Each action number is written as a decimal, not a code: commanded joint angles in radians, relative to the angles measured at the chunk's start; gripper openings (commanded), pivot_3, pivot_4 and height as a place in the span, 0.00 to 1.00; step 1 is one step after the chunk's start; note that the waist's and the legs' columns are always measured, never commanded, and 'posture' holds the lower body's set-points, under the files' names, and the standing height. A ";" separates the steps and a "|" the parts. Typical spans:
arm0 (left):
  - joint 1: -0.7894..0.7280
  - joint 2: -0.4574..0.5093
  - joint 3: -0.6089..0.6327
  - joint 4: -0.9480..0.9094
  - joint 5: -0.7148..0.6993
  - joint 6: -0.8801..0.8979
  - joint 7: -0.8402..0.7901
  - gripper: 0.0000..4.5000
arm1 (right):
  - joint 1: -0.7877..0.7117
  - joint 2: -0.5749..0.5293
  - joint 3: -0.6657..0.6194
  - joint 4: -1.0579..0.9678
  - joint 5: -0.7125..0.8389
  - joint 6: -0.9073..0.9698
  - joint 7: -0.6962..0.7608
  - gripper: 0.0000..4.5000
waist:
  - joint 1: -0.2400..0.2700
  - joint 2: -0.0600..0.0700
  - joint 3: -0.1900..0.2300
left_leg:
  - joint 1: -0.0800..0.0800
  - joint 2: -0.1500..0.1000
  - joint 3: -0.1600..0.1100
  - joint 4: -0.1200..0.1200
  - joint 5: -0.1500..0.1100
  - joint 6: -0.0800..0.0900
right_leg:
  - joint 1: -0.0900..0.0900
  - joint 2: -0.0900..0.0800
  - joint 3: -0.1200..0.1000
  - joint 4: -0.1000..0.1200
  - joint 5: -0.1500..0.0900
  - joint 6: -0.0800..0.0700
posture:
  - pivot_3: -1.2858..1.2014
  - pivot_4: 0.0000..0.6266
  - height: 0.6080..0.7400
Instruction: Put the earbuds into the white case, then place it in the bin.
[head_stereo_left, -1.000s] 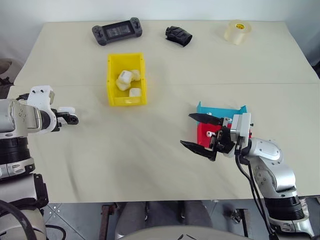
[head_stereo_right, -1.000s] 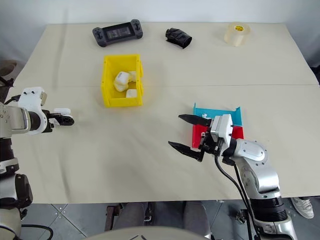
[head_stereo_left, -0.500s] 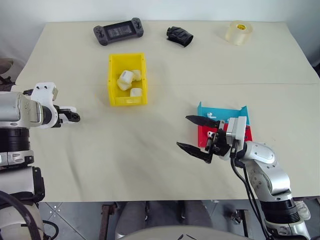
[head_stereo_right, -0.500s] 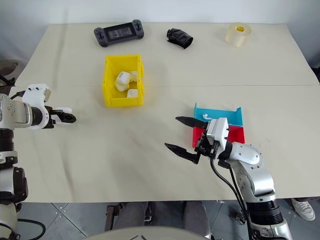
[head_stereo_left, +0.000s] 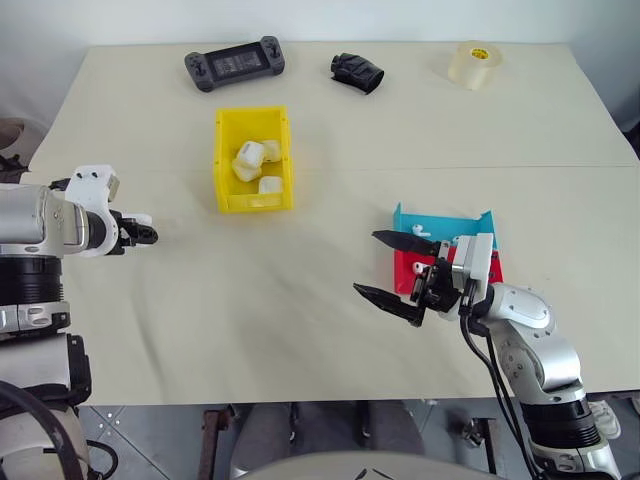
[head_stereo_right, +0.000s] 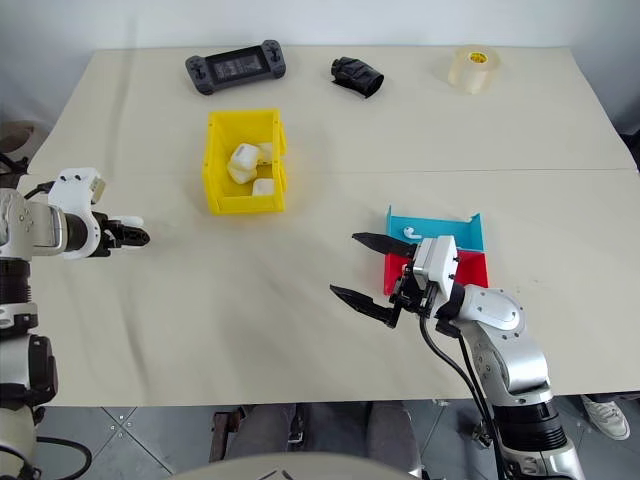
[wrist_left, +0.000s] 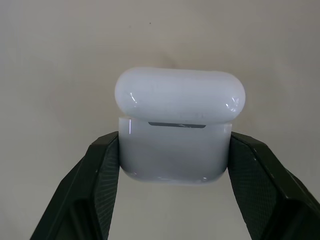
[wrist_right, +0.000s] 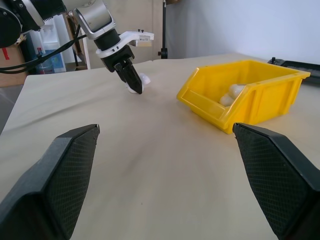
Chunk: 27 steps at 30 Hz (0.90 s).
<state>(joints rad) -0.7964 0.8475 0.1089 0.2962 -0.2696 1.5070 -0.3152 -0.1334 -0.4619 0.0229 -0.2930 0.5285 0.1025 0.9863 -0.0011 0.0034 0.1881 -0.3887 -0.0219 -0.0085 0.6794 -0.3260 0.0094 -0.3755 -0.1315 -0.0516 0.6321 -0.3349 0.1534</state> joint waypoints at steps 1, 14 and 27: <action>0.072 0.038 0.041 -0.078 -0.014 -0.036 -0.044 0.62 | -0.002 0.000 -0.017 -0.029 0.003 -0.028 -0.002 1.00 | -0.005 0.000 0.000 | 0.000 0.000 0.000 0.000 0.000 0.000 | 0.000 0.000 0.000 0.000 0.000 0.000 | 0.52 0.24 1.00; 0.649 -0.063 0.361 -0.585 -0.357 -0.797 -0.734 0.62 | -0.010 -0.087 -0.091 -0.015 0.024 -0.010 0.019 1.00 | 0.003 0.000 0.000 | -0.001 0.005 0.002 -0.002 0.000 0.000 | 0.000 -0.003 0.000 -0.005 0.000 -0.001 | 0.52 0.24 1.00; 0.619 -0.342 0.070 -0.649 -0.328 -1.196 -0.818 0.62 | 0.111 -0.157 -0.218 -0.124 0.038 0.026 -0.039 1.00 | 0.023 0.000 0.000 | -0.001 0.004 0.003 0.001 -0.001 0.003 | 0.002 -0.003 0.000 -0.005 0.000 0.000 | 0.52 0.24 1.00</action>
<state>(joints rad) -0.1606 0.5173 0.2052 -0.3387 -0.6118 0.3869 -1.1010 -0.0377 -0.5943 -0.1427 -0.3666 0.5416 0.1237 0.9563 0.0215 0.0035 0.1881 -0.3894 -0.0180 -0.0052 0.6803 -0.3274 0.0120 -0.3736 -0.1339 -0.0516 0.6272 -0.3349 0.1533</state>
